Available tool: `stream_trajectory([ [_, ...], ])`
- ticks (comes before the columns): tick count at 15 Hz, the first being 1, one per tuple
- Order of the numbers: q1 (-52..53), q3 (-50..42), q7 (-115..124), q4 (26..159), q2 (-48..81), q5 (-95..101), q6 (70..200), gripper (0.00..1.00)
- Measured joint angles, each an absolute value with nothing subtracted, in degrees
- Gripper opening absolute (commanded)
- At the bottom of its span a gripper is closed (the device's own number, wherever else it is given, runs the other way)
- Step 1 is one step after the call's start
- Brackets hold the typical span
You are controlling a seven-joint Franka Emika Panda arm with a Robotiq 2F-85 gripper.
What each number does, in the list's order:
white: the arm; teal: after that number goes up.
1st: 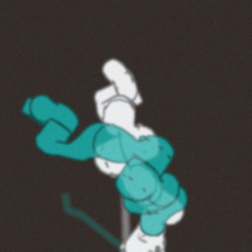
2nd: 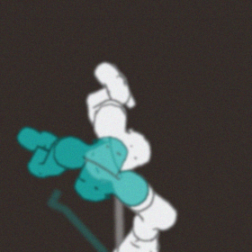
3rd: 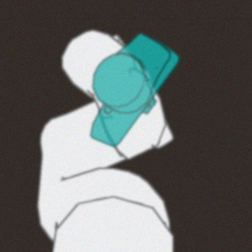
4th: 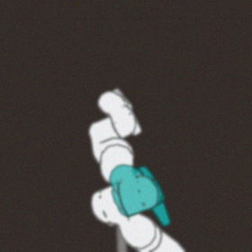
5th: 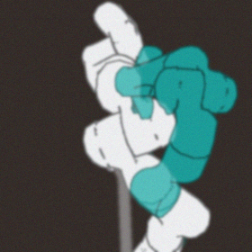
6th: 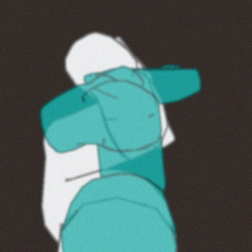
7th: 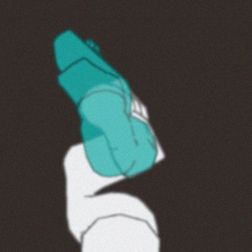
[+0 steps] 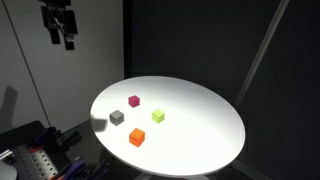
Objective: Stack the grey toy block on top of the orange toy block
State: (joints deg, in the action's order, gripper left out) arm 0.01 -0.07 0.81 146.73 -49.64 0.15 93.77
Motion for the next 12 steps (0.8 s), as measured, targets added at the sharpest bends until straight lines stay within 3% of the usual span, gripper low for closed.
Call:
stream_trajectory([
  [12,0.0,-0.3,1.0,139.6,-37.1,0.1,104.9,1.0],
])
